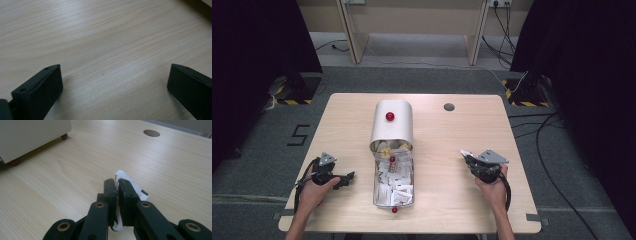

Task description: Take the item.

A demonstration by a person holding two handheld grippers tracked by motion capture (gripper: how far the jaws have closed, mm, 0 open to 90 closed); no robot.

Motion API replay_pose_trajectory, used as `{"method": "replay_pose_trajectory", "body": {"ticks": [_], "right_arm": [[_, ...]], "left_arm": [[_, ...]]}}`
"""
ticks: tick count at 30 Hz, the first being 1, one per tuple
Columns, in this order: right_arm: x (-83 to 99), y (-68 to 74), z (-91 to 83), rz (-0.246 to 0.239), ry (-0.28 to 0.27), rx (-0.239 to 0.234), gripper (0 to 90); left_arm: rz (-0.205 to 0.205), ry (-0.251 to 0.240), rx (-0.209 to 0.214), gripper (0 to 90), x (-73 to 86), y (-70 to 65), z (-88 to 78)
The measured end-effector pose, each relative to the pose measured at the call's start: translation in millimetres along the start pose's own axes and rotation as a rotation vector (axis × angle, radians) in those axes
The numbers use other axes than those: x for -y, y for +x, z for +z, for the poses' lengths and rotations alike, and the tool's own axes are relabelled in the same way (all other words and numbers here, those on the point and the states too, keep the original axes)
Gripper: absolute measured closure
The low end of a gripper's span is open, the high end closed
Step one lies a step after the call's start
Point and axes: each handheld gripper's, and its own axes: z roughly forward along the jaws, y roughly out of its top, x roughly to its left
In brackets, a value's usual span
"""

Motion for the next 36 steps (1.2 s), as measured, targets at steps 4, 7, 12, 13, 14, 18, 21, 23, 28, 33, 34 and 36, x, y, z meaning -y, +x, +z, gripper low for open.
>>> {"method": "replay_pose_trajectory", "body": {"ticks": [4, 7, 12, 13, 14, 18, 21, 23, 28, 33, 34, 36], "right_arm": [[2.2, -0.2, 2.8, 0.003, 0.009, -0.001, 85.2], [3.3, 0.2, 4.4, 0.003, 0.014, -0.004, 85.1], [3.2, 1.5, 6.0, -0.001, 0.017, -0.007, 85.1], [3.3, 1.8, 6.4, -0.003, 0.018, -0.008, 85.1], [3.3, 2.1, 6.8, -0.004, 0.019, -0.009, 85.1], [3.8, 3.7, 9.1, -0.004, 0.024, -0.014, 84.8], [4.4, 4.4, 10.8, -0.007, 0.030, -0.016, 84.0], [4.5, 4.7, 11.3, -0.006, 0.035, -0.020, 82.4], [3.1, 5.8, 10.5, 0.004, 0.034, -0.029, 74.6], [-0.4, 5.9, 6.3, 0.011, 0.023, -0.030, 66.9], [-0.7, 5.6, 5.5, 0.014, 0.021, -0.026, 65.7], [-1.0, 5.3, 4.4, 0.023, 0.021, -0.024, 63.7]], "left_arm": [[0.000, 0.000, 0.000, 0.0, 0.0, 0.0, 0.0], [0.000, 0.000, 0.000, 0.0, 0.0, 0.0, 0.0], [0.000, 0.000, 0.000, 0.0, 0.0, 0.0, 0.0], [0.000, 0.000, 0.000, 0.0, 0.0, 0.0, 0.0], [0.000, 0.000, 0.000, 0.0, 0.0, 0.0, 0.0], [0.000, 0.000, 0.000, 0.0, 0.0, 0.0, 0.0], [0.000, 0.000, 0.000, 0.0, 0.0, 0.0, 0.0], [0.000, 0.000, 0.000, 0.0, 0.0, 0.0, 0.0], [0.000, 0.000, 0.000, 0.0, 0.0, 0.0, 0.0], [0.000, 0.000, 0.000, 0.0, 0.0, 0.0, 0.0], [0.000, 0.000, 0.000, 0.0, 0.0, 0.0, 0.0], [0.000, 0.000, 0.000, 0.0, 0.0, 0.0, 0.0]]}}
